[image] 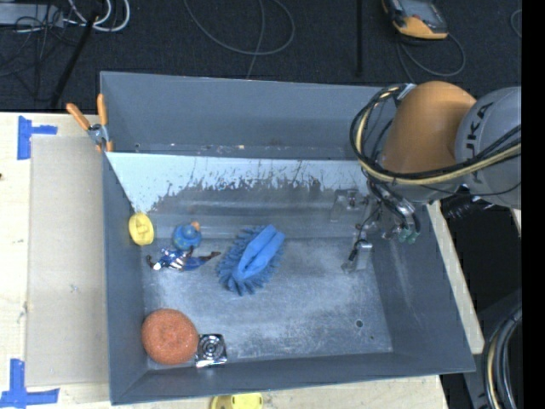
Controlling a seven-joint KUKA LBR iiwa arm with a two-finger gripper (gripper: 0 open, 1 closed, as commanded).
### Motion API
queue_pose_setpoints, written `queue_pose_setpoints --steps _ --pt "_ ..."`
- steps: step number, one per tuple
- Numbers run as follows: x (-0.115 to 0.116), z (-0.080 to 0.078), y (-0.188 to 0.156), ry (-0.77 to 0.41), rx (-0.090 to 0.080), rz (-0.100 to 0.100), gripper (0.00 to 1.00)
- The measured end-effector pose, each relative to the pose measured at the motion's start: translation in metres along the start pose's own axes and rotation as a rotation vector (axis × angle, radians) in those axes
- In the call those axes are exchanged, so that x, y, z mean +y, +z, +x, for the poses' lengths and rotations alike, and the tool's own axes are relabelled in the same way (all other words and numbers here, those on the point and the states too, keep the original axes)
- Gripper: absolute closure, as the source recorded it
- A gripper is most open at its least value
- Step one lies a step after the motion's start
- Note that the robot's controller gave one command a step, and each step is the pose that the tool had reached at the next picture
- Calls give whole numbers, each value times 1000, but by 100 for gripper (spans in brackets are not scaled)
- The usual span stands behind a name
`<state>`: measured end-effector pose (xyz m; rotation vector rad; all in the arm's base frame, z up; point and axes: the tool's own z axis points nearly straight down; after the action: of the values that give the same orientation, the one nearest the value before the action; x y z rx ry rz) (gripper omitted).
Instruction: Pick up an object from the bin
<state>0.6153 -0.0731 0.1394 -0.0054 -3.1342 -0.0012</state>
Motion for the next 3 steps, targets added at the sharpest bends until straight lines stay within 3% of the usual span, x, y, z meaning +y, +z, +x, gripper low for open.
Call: queue_pose_setpoints --steps 1,2,3 --pt "0 -2 -5 -1 -7 1 0" --pt "54 -5 27 32 -10 1 0" --pt "89 9 67 83 -8 -2 0"
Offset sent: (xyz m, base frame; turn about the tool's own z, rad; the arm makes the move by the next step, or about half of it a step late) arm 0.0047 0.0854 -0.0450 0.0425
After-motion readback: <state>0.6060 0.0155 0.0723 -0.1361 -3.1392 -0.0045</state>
